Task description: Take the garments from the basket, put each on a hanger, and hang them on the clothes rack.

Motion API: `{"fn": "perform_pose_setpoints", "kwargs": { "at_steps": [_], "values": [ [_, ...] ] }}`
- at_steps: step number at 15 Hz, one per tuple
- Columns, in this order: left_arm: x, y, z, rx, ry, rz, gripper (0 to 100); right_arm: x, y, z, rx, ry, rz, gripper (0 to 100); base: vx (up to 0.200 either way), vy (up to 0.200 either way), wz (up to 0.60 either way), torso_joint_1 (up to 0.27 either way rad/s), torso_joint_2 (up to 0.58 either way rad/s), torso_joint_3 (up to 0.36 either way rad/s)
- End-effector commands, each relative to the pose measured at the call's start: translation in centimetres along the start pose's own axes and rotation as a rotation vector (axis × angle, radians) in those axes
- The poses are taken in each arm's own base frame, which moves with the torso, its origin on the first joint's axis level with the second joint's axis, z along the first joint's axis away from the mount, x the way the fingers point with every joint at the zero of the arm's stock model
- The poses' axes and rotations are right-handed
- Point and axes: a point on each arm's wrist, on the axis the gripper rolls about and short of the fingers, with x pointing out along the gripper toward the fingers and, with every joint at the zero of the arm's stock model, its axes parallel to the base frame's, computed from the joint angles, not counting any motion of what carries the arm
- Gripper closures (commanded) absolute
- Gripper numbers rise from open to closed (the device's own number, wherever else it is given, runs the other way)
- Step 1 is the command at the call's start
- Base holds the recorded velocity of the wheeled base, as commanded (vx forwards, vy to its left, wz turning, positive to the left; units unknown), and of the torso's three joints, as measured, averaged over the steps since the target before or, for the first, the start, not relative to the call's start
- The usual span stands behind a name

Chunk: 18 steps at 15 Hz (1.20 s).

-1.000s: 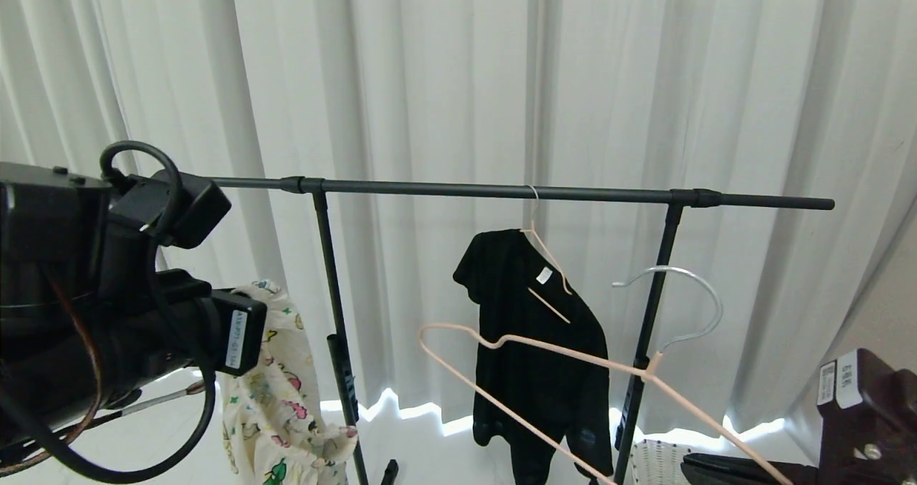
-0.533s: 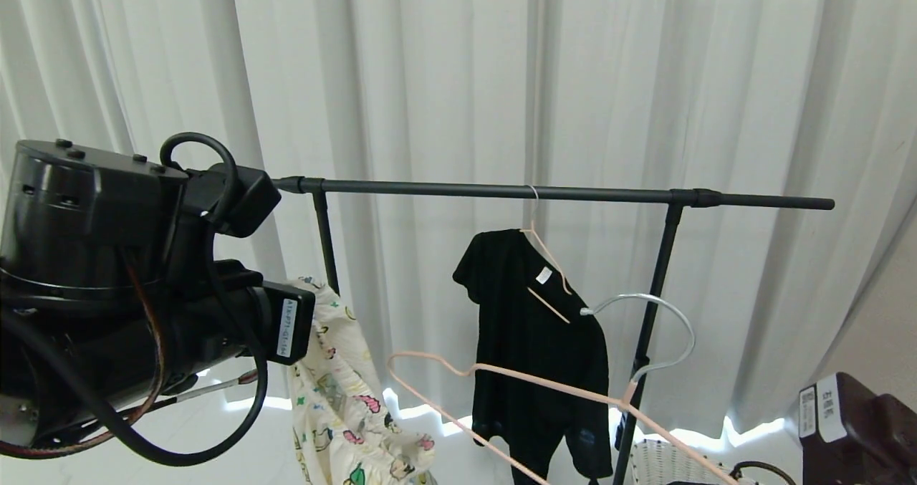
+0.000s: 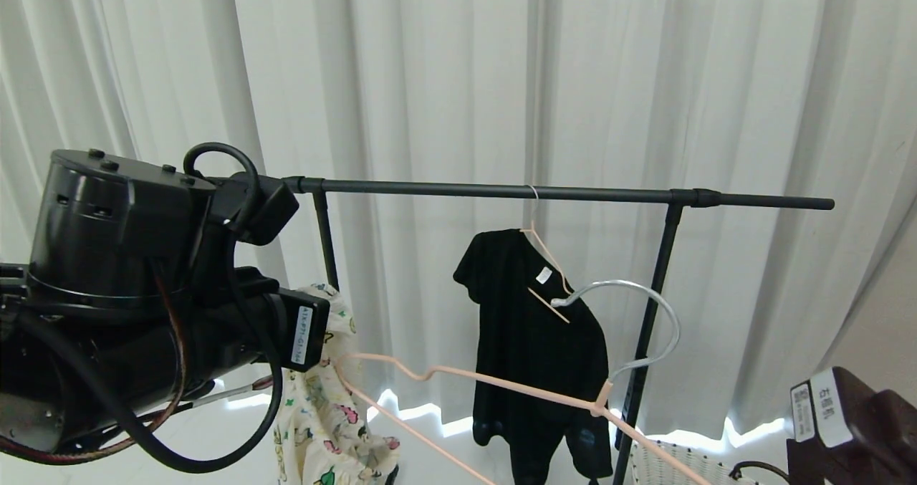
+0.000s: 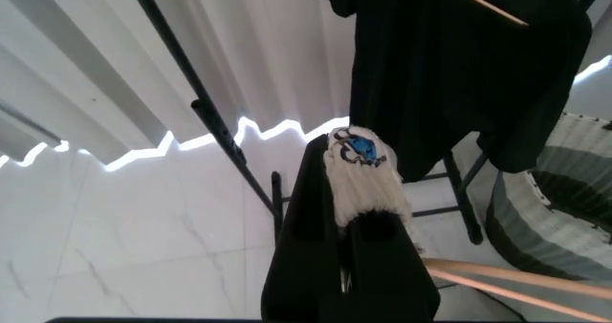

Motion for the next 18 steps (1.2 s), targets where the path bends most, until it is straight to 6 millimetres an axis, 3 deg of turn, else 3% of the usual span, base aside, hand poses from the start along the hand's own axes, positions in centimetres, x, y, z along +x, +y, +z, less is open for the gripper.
{"fn": "perform_pose_setpoints", "kwargs": {
  "at_steps": [1,7,13,18],
  "values": [
    [0.4,0.0,-0.1,0.0,0.014,0.015,100,0.8,0.3,0.4,-0.002,0.007,0.001,100,0.0,0.0,0.0,0.0,0.0,0.0],
    [0.7,0.3,-0.1,-0.004,0.017,0.07,100,3.1,0.7,0.9,0.0,-0.007,-0.001,100,0.0,0.0,0.0,0.0,0.0,0.0],
    [1.8,2.0,-0.2,-0.037,0.044,0.181,100,2.4,0.7,1.4,0.005,-0.037,0.004,100,0.0,0.0,0.0,0.0,0.0,0.0],
    [2.0,1.9,-0.2,-0.039,0.049,0.195,100,2.6,0.8,1.5,0.003,-0.037,0.007,100,0.0,0.0,0.0,0.0,0.0,0.0]
  ]
}}
